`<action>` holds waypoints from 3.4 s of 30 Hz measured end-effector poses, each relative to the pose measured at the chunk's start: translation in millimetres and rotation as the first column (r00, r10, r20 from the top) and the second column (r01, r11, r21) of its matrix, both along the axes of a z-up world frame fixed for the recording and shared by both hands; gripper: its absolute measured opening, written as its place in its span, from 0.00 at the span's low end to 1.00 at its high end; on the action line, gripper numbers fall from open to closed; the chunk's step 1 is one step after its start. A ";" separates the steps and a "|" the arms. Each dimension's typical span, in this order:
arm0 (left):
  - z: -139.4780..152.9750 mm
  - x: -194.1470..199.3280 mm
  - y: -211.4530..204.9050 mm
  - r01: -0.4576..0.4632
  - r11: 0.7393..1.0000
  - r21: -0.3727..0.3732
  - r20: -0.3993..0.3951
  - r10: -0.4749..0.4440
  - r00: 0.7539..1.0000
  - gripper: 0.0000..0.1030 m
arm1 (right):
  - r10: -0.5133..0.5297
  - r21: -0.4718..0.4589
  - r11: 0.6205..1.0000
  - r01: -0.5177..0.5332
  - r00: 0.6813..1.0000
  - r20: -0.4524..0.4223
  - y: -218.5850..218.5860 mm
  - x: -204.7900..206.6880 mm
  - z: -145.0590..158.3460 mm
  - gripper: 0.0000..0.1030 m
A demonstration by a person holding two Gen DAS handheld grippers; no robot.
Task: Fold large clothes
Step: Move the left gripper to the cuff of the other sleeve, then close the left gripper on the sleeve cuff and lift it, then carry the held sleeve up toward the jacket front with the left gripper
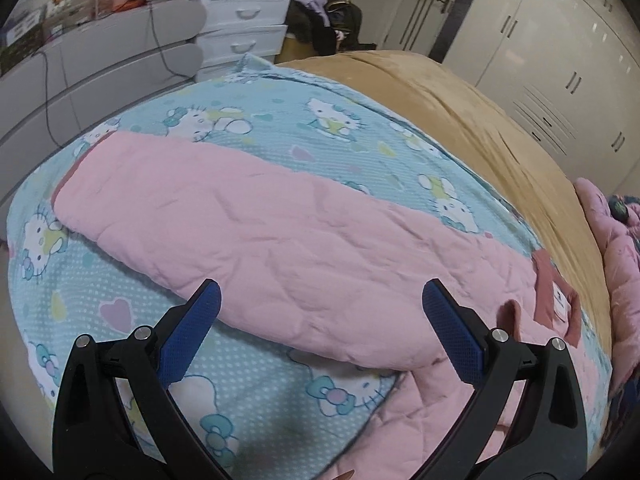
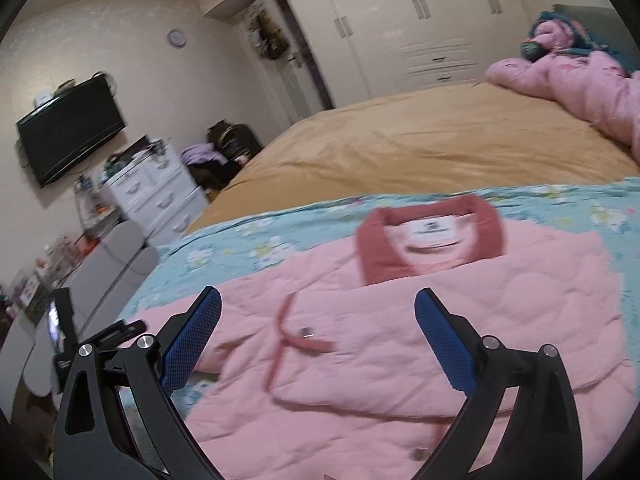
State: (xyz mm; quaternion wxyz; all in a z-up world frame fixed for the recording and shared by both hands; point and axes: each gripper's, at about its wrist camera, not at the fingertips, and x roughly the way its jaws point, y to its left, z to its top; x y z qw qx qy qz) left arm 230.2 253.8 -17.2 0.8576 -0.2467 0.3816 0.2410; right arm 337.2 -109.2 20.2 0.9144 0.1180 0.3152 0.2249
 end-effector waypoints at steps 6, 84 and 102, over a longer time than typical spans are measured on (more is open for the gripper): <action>-4.0 -9.2 23.9 -0.064 0.998 -0.009 -0.009 0.064 0.998 0.92 | 0.118 -0.035 0.992 -0.118 0.993 0.002 62.4 -5.7 2.4 0.94; 108.1 -42.1 8.2 -0.053 0.991 0.125 0.531 -0.022 0.847 0.18 | -0.087 -0.002 0.996 0.087 0.995 -0.056 -49.6 -7.0 -33.1 0.94; 132.8 -24.6 -87.2 0.157 0.955 0.253 0.556 -0.276 0.784 0.18 | -0.222 0.074 0.971 0.225 0.974 -0.047 -122.9 -12.6 -20.1 0.94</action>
